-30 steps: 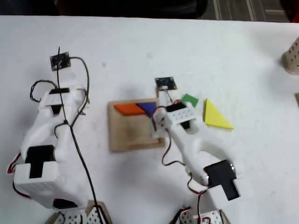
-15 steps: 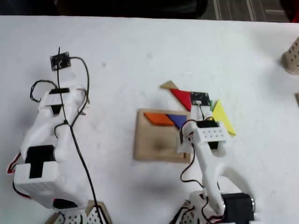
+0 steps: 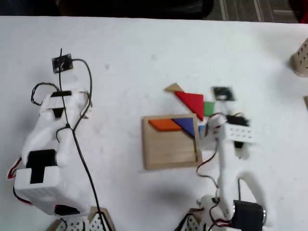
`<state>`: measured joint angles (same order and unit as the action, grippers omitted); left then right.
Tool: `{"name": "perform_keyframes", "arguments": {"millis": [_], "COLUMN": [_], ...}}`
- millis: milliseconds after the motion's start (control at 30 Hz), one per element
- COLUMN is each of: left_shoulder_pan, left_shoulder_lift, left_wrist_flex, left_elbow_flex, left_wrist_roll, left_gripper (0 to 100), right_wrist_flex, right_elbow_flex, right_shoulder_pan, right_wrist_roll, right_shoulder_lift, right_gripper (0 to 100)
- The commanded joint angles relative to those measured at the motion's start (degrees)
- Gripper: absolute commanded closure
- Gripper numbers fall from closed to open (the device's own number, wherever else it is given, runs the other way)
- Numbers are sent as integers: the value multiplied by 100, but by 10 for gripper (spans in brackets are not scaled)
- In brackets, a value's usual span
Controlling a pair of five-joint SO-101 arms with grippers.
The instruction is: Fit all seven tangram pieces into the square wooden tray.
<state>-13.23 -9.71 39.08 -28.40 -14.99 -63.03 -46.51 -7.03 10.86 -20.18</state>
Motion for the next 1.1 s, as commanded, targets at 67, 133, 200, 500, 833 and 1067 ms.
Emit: {"name": "perform_keyframes", "arguments": {"millis": [67,133,200,500,833,1067], "left_shoulder_pan": [-48,-48,-48,-40,31,84], "left_shoulder_lift": [22,22,22,22,22,22], "left_wrist_flex": [26,26,26,26,26,26], "left_elbow_flex": [325,325,325,308,299,290], "left_wrist_roll": [53,53,53,53,53,53], "left_gripper": [974,974,974,974,974,974], "right_wrist_flex": [127,259,418,611,-75,-75], "right_elbow_flex": [642,633,633,1398,3103,3086], "right_shoulder_pan": [-629,-637,-646,-673,-1033,-1051], "right_wrist_roll": [88,88,88,88,1266,1257], "right_shoulder_lift": [-163,-163,-154,1042,2607,2668], "right_gripper": [812,812,812,811,813,811]}}
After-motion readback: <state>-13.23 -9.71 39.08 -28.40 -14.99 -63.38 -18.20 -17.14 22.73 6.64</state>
